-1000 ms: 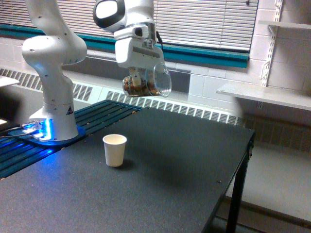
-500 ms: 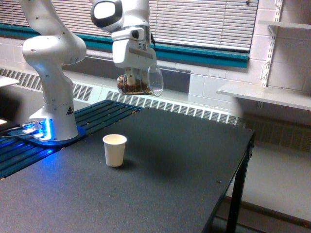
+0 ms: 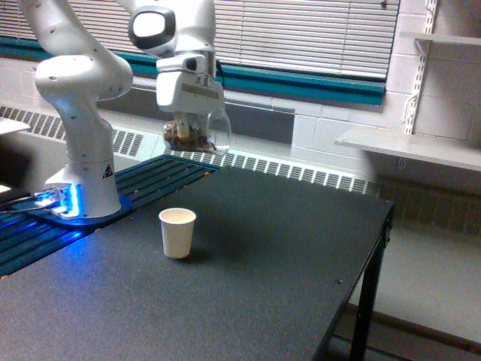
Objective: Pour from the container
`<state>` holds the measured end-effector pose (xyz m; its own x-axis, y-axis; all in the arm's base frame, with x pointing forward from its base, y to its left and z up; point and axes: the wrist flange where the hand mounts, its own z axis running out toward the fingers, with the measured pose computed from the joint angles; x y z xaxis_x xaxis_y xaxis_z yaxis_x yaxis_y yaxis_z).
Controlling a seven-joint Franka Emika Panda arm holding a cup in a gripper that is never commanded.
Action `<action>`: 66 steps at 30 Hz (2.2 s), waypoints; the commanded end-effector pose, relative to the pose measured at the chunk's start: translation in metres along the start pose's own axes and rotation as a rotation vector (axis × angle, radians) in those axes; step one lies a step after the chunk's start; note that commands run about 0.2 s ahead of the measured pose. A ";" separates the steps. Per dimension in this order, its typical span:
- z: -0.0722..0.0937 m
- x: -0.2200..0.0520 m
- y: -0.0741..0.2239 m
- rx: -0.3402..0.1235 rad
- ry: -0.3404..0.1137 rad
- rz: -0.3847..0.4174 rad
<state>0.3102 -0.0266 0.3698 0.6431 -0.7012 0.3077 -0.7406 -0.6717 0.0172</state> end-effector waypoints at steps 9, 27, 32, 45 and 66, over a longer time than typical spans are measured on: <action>-0.019 -0.018 0.022 -0.028 -0.006 0.104; -0.026 -0.029 0.027 -0.031 -0.068 0.157; -0.025 -0.029 0.029 -0.032 -0.077 0.180; -0.018 -0.029 0.036 -0.045 -0.122 0.210; -0.006 -0.037 0.048 -0.114 -0.198 0.182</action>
<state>0.2579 -0.0392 0.3791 0.5005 -0.8541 0.1416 -0.8652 -0.4992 0.0476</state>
